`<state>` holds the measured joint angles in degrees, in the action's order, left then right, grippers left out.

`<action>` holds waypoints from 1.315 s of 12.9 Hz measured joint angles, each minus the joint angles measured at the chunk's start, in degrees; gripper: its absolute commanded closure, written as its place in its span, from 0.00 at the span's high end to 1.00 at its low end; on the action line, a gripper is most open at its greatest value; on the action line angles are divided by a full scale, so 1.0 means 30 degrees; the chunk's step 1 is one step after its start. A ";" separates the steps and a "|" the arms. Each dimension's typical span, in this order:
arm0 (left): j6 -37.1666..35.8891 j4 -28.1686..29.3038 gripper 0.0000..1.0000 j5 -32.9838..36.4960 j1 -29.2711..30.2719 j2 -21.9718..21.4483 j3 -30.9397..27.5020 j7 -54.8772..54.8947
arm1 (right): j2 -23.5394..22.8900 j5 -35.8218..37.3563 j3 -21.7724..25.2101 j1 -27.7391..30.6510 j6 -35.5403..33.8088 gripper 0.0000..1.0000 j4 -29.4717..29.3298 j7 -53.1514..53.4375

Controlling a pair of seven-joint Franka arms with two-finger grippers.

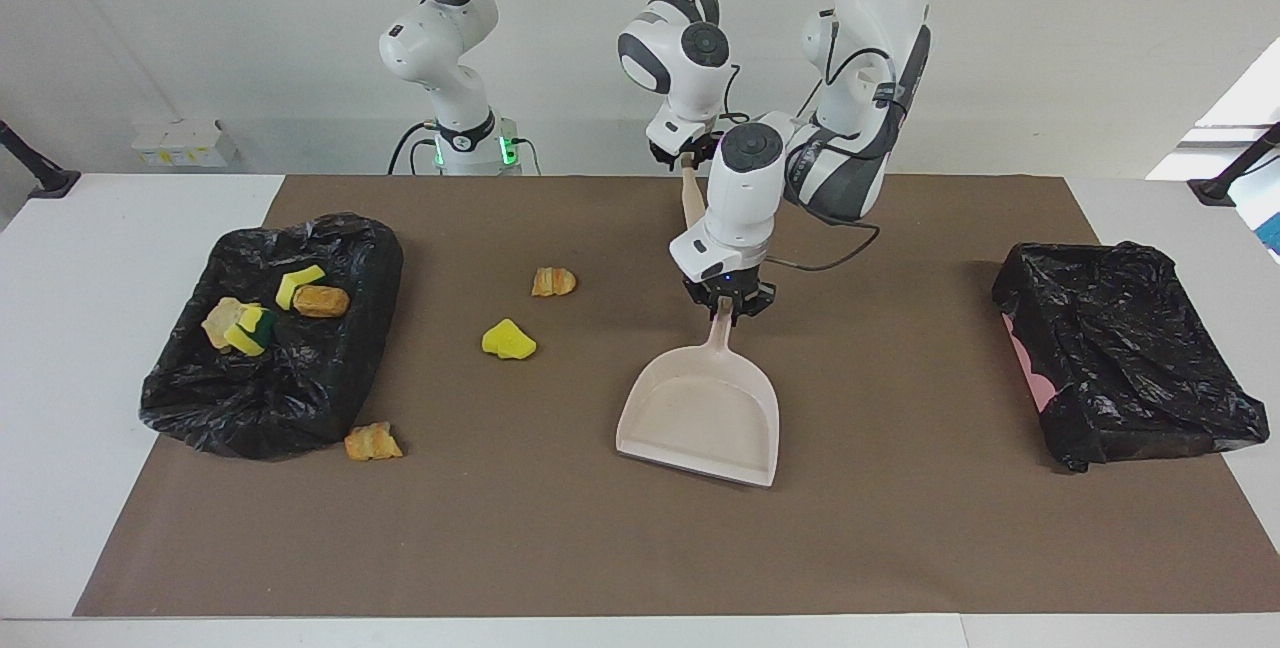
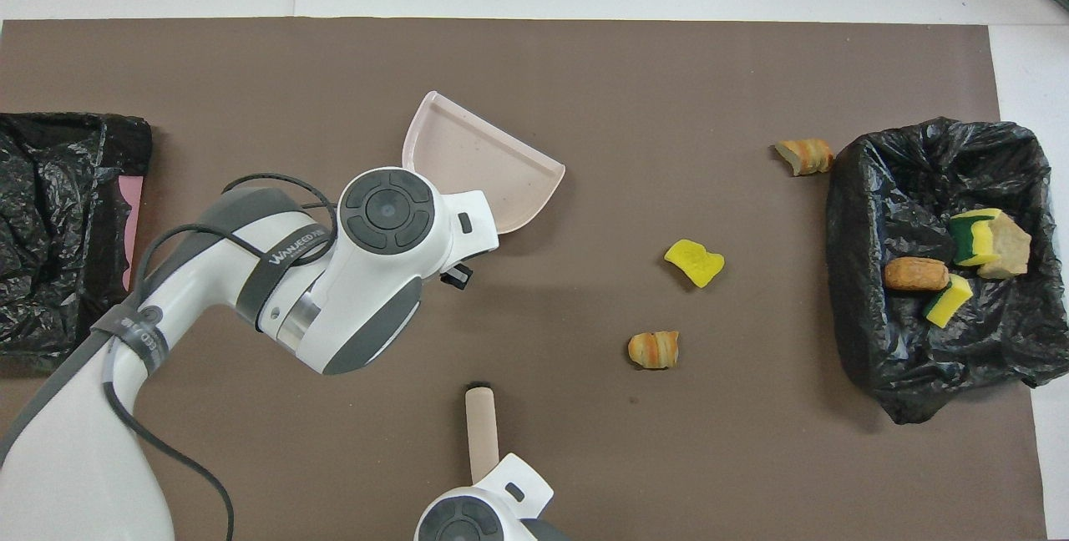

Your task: Sweep and dump trash in bin

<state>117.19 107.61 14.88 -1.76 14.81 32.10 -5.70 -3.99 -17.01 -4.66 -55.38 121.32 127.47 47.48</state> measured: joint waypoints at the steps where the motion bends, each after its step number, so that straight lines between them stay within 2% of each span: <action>1: -0.0533 -0.0001 0.00 -0.0001 0.0001 -0.0335 -0.0284 0.1543 | -0.0008 -0.0001 0.0000 0.0000 0.0001 0.00 -0.0007 0.0034; 5: -0.1368 0.0040 0.00 -0.0001 0.0002 -0.0788 -0.1199 0.7689 | -0.0030 -0.0006 0.0066 0.0481 -0.0036 0.00 -0.0360 0.0411; 9: -0.1495 0.0333 0.00 -0.0010 0.0390 -0.0791 -0.1604 1.2554 | 0.0009 -0.0001 0.0155 0.2832 -0.0579 0.00 -0.1078 0.0415; 11: -0.1500 0.0643 0.00 -0.0172 0.0554 -0.0873 -0.1685 1.4587 | 0.0190 0.0020 0.0197 0.4471 -0.1619 0.00 -0.1860 0.0398; 14: -0.1438 0.1873 0.00 -0.0227 0.0496 -0.1636 -0.1569 1.5369 | 0.0408 0.0341 0.0285 0.6280 -0.2523 0.00 -0.3090 0.0385; 17: -0.0927 0.3816 0.00 -0.0303 -0.0351 -0.3182 -0.1369 1.5286 | 0.0040 0.1314 0.0298 0.8649 -0.3162 0.00 -0.4133 -0.0253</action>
<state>114.41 119.06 13.96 -2.81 5.26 28.00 40.16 -3.87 -13.06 -3.76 -29.43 111.83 115.07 46.72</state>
